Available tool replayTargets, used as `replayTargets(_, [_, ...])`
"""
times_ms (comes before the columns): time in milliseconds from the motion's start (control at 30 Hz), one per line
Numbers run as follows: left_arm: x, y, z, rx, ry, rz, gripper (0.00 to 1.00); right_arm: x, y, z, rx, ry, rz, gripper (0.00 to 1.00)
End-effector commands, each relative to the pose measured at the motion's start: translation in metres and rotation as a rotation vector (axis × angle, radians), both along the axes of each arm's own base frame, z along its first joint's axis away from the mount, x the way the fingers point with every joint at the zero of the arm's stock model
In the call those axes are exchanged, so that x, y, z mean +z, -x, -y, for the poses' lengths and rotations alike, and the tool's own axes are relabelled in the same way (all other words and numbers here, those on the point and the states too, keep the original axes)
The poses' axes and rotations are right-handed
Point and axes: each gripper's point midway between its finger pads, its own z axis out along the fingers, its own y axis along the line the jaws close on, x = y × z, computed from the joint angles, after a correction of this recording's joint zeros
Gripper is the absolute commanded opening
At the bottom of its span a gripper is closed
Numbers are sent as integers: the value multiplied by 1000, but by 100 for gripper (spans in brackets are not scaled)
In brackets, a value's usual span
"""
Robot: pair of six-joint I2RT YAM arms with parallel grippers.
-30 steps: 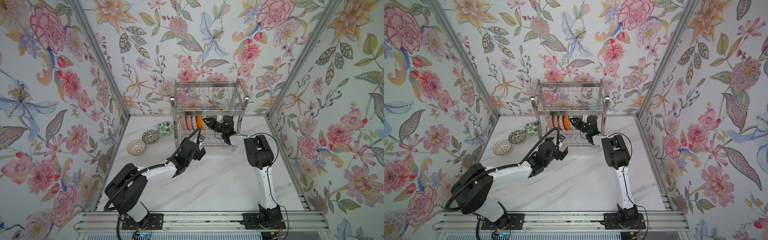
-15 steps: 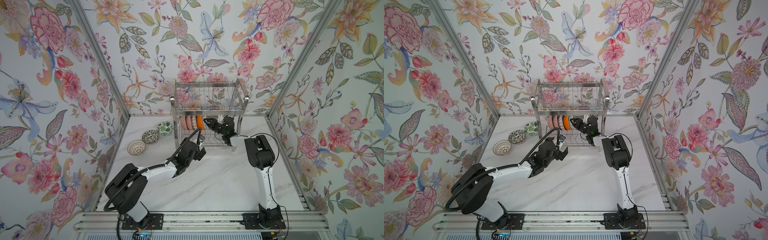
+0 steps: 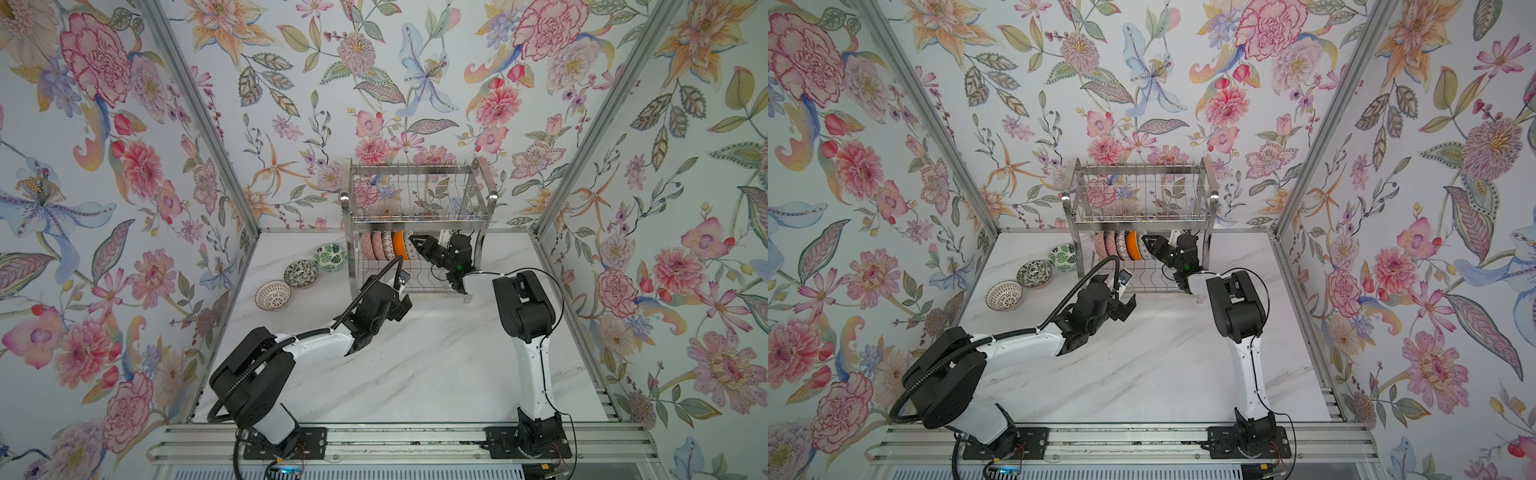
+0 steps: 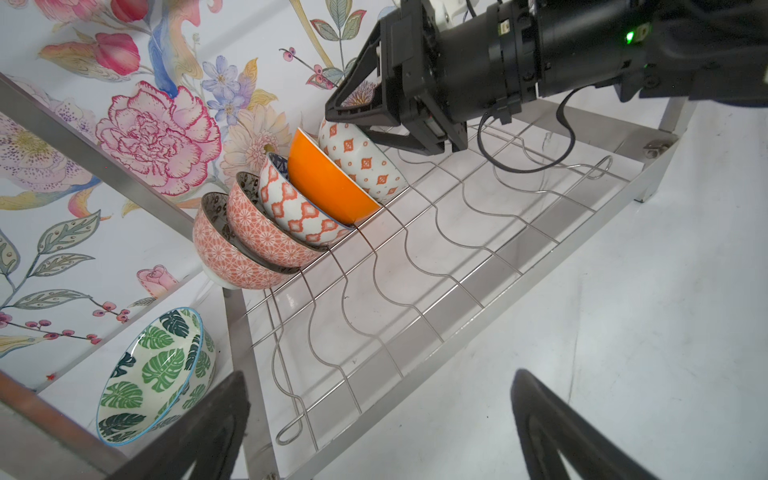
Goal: Load bowls into a dish rack
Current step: Pick up the bowl from the top-left of the table.
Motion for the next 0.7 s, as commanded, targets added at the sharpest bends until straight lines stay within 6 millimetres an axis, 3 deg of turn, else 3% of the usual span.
replayTargets(0, [4, 4, 0, 1, -9, 12, 99, 29, -1, 13, -43, -21, 60, 46])
replayTargets(667, [4, 6, 0, 3, -7, 13, 99, 38, 14, 19, -105, 29, 70, 57])
